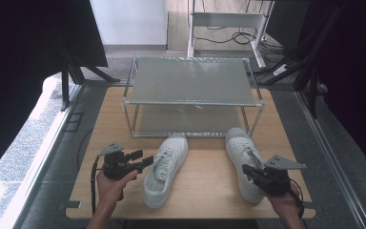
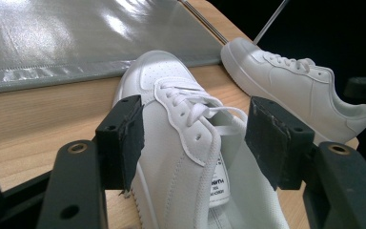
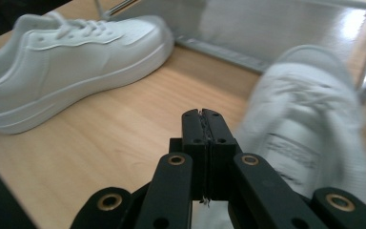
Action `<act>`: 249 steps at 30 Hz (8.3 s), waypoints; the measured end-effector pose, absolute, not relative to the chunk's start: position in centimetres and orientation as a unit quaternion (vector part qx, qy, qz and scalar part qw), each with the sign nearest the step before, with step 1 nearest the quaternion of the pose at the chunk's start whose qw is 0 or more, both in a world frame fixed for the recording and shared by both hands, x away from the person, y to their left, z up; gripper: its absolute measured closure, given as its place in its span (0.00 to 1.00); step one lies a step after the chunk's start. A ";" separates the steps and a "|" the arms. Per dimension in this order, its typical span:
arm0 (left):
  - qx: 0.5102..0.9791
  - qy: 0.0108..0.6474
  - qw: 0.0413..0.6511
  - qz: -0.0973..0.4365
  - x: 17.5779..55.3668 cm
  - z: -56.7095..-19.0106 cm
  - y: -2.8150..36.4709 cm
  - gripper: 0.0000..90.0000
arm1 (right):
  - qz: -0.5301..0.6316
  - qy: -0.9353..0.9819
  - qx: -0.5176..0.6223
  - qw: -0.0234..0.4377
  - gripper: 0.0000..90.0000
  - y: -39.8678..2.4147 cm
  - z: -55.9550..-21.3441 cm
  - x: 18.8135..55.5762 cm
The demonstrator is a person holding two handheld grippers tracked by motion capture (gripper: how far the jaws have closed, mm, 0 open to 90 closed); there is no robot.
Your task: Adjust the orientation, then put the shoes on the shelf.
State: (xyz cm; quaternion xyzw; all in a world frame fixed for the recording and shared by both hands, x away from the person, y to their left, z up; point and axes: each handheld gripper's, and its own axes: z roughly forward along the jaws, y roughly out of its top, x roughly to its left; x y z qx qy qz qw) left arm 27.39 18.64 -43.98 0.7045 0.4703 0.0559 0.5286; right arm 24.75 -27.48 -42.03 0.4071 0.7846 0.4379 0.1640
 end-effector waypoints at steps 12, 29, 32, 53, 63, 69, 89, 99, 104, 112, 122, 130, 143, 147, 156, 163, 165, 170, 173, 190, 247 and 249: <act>0.705 0.471 0.527 0.053 27.5 -44.2 18.4 0.42 | 0.400 0.786 0.433 0.185 1.00 -27.1 -44.9 21.7; 0.701 0.475 0.528 0.056 27.4 -44.0 19.1 0.42 | 0.351 0.795 0.443 0.219 1.00 -29.4 -44.4 21.2; 0.703 0.474 0.528 0.054 27.5 -44.0 19.0 0.42 | 0.352 0.800 0.435 0.214 1.00 -29.2 -44.6 21.2; 0.704 0.463 0.533 0.072 27.5 -42.0 18.7 0.42 | 0.445 0.766 0.420 0.197 0.50 -29.8 -41.0 24.4; 0.714 0.450 0.532 0.073 29.5 -40.0 17.0 0.42 | 0.450 0.733 0.448 0.245 0.50 -30.9 -38.2 29.4; 0.732 0.464 0.494 0.072 29.5 -42.1 16.1 0.43 | 0.457 0.714 0.476 0.234 0.51 -32.5 -39.8 29.4; 0.773 0.472 0.409 0.114 28.4 -45.3 14.5 0.59 | 0.439 0.712 0.507 0.208 0.50 -33.9 -42.9 28.7; 0.791 0.472 0.360 0.148 28.8 -45.5 12.8 0.66 | 0.429 0.725 0.497 0.206 0.51 -33.0 -43.6 29.0; 0.792 0.480 0.351 0.140 29.2 -46.1 12.7 0.73 | 0.416 0.731 0.499 0.209 0.51 -33.1 -43.6 28.9; 0.792 0.481 0.343 0.155 29.3 -46.4 12.3 0.87 | 0.359 0.764 0.480 0.240 0.58 -32.2 -44.1 29.5; 0.770 0.503 0.373 0.120 29.6 -46.7 13.7 0.88 | 0.282 0.786 0.496 0.238 0.76 -32.5 -45.8 32.0; 0.767 0.505 0.377 0.121 29.6 -46.8 13.7 0.88 | 0.270 0.799 0.486 0.229 0.86 -32.5 -46.5 33.4; 0.761 0.497 0.399 0.119 29.4 -47.0 14.2 0.90 | 0.324 0.768 0.517 0.193 0.96 -34.4 -46.8 33.5; 0.760 0.492 0.411 0.110 29.4 -47.1 14.5 0.90 | 0.345 0.759 0.519 0.190 0.96 -34.5 -46.7 33.1; 0.742 0.483 0.455 0.094 29.0 -46.1 15.6 0.90 | 0.410 0.732 0.514 0.176 0.96 -34.9 -45.6 31.8; 0.717 0.460 0.514 0.101 28.2 -44.3 16.7 0.90 | 0.460 0.717 0.503 0.148 0.96 -34.6 -45.0 31.3; 0.712 0.457 0.524 0.096 28.1 -44.0 16.9 0.90 | 0.467 0.714 0.500 0.146 0.96 -34.4 -44.8 31.1; 0.706 0.452 0.538 0.090 27.9 -43.6 17.2 0.91 | 0.480 0.707 0.499 0.144 0.96 -33.9 -44.4 30.7; 0.702 0.447 0.547 0.088 27.8 -43.3 17.3 0.91 | 0.493 0.702 0.495 0.138 0.96 -33.7 -44.1 30.4; 0.661 0.445 0.598 0.089 26.9 -41.6 18.4 0.91 | 0.557 0.666 0.480 0.127 0.96 -32.8 -42.3 29.4; 0.606 0.426 0.667 0.082 31.0 -35.5 19.0 0.91 | 0.623 0.622 0.454 0.142 0.96 -29.4 -35.5 31.5; 0.607 0.425 0.667 0.085 31.4 -34.9 19.0 0.91 | 0.622 0.622 0.454 0.145 0.96 -29.4 -35.0 31.9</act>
